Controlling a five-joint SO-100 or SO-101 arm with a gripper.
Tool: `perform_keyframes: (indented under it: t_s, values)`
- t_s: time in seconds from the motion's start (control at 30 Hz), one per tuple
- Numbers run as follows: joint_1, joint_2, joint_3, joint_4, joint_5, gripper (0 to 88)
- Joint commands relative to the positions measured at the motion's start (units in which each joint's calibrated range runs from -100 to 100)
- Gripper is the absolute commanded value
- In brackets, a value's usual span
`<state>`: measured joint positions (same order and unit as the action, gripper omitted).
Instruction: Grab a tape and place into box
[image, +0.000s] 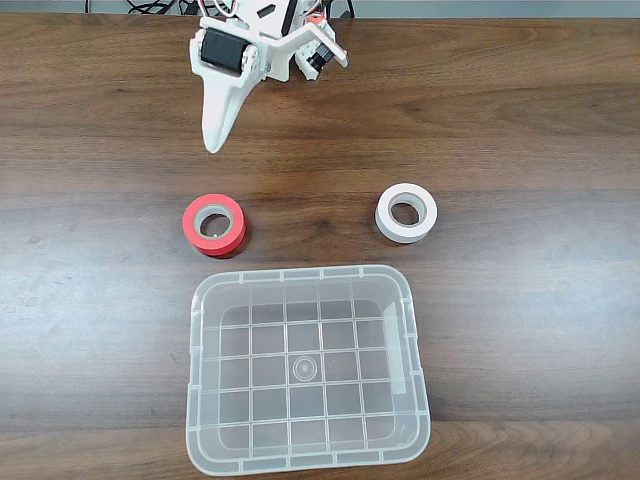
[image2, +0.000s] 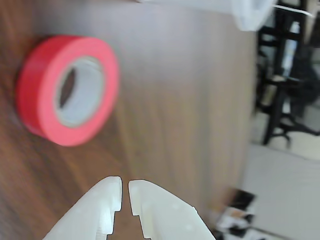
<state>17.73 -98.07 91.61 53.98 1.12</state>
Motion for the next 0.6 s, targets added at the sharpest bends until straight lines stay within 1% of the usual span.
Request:
perform_keyframes:
  t_s: [0.0,0.1,0.2,0.47,0.57]
  values:
    - [0.0,0.3,-7.6,-2.2,2.7,1.1]
    - [0.3,2.7,-9.1,-2.0,3.4,1.1]
    - [0.3,9.7,-13.2,-2.0,4.1,1.1]
    - [0.3,40.2,-34.7,-2.0,4.3,1.1]
    - [0.3,51.4,-44.6,0.5,4.4,1.1]
